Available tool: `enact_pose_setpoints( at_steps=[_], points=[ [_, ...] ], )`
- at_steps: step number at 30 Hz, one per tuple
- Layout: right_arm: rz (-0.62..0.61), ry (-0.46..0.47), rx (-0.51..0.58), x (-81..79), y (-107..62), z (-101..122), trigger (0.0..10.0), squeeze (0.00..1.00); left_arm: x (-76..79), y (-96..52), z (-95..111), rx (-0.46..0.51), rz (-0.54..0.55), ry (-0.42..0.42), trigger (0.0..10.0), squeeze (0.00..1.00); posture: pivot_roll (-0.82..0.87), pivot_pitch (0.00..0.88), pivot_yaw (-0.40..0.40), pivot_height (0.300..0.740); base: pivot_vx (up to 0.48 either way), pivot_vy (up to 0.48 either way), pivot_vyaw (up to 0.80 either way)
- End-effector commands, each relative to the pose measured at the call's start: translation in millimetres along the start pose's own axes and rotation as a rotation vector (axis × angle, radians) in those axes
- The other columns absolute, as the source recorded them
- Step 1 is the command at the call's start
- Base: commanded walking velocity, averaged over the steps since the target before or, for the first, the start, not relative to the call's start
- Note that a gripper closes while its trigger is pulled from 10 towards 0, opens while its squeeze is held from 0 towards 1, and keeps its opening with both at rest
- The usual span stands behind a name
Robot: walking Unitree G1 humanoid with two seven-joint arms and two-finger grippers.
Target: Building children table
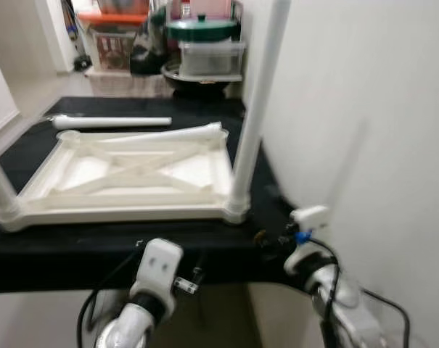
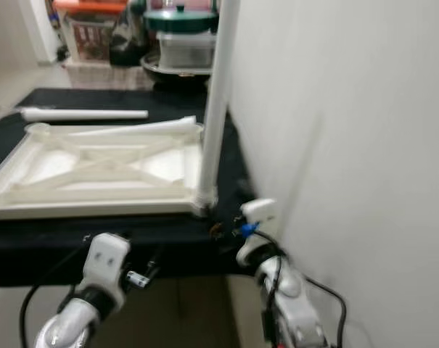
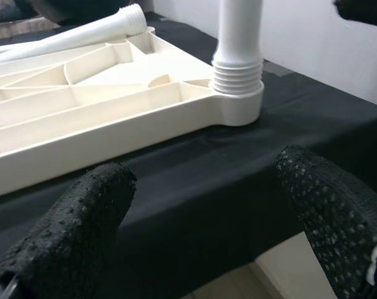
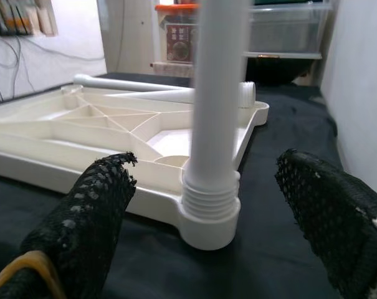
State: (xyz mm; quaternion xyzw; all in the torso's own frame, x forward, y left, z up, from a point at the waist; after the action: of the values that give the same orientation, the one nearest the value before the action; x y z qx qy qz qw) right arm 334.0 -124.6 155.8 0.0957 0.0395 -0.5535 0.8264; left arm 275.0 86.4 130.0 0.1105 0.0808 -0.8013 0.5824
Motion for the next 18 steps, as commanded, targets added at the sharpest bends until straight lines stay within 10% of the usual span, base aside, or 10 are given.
enact_pose_setpoints(
  at_steps=[1, 18],
  points=[
    [-0.034, 0.048, -0.038, 11.9, -0.8, -7.9, 10.0, 0.00, 0.8, 0.0, -4.3, -0.018, 0.000, -0.001, 10.0, 0.00, 0.07, 0.079, -0.050, 0.740, 0.000, 0.000, 0.00],
    [-0.041, -0.028, -0.008, 21.4, 24.5, 8.0, 10.0, 0.00, 2.0, -1.2, -4.1, -0.023, -0.009, -0.023, 10.0, 0.00, 0.07, 0.099, -0.058, 0.740, 0.000, 0.113, 0.00]
  ],
)
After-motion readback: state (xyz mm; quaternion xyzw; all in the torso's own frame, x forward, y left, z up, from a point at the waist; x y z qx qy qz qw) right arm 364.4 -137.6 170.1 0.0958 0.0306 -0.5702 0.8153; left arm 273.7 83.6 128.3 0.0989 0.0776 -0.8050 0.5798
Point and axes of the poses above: a point about 5 cm out from each wrist's last joint towards the gripper, its own y axis pointing out of the wrist towards the gripper, its own z axis along the axis of the wrist's last joint, x = y × z, the point moved 6 cm from there along y, pointing out of the wrist towards the gripper, and after that the axes turned 10 degrees about y, right-handed, at the moved point
